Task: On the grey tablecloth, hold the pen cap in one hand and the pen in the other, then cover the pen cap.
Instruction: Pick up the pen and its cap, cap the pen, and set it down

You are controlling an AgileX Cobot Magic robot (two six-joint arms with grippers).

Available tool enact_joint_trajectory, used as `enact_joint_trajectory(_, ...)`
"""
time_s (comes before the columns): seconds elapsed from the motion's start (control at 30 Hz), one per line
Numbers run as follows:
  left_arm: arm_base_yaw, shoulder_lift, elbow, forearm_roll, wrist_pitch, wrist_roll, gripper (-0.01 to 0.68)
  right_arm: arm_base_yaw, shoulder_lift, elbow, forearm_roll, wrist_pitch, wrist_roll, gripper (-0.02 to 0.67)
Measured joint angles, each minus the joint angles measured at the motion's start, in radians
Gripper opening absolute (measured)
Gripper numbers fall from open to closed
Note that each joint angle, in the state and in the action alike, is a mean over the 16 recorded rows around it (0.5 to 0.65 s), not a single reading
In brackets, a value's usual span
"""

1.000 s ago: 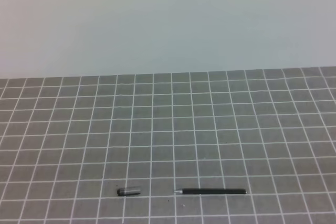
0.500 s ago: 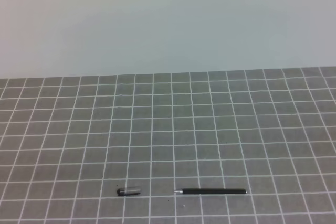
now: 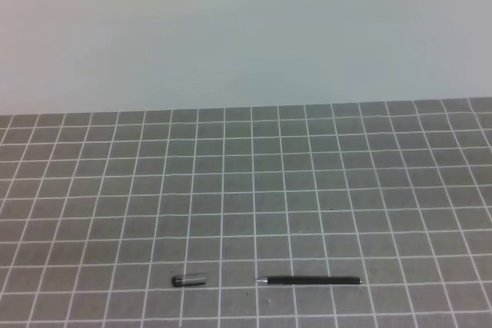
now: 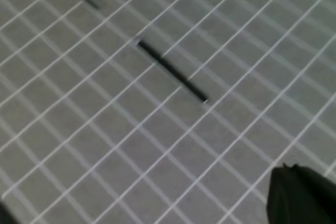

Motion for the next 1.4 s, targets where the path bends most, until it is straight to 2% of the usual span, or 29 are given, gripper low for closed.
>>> enact_joint_trajectory(0.33, 0.000, 0.015, 0.000, -0.070, 0.009, 0.061, -0.003, 0.184, 0.329, -0.145, -0.088, 0.121, -0.090, 0.000)
enact_joint_trajectory(0.73, 0.000, 0.015, 0.010, -0.079, -0.021, 0.064, -0.003, 0.429, 0.709, -0.304, -0.280, 0.088, -0.141, 0.019)
enact_joint_trajectory(0.87, 0.000, 0.015, 0.013, -0.088, -0.029, 0.064, -0.003, 0.477, 0.809, -0.347, -0.310, 0.060, -0.178, 0.081)
enact_joint_trajectory(1.23, 0.000, 0.015, 0.013, -0.130, -0.038, 0.065, -0.003, 0.528, 0.999, -0.408, -0.385, -0.018, -0.239, 0.324)
enact_joint_trajectory(1.4, 0.000, 0.015, 0.013, -0.141, -0.041, 0.065, -0.003, 0.529, 1.048, -0.413, -0.413, -0.067, -0.236, 0.369)
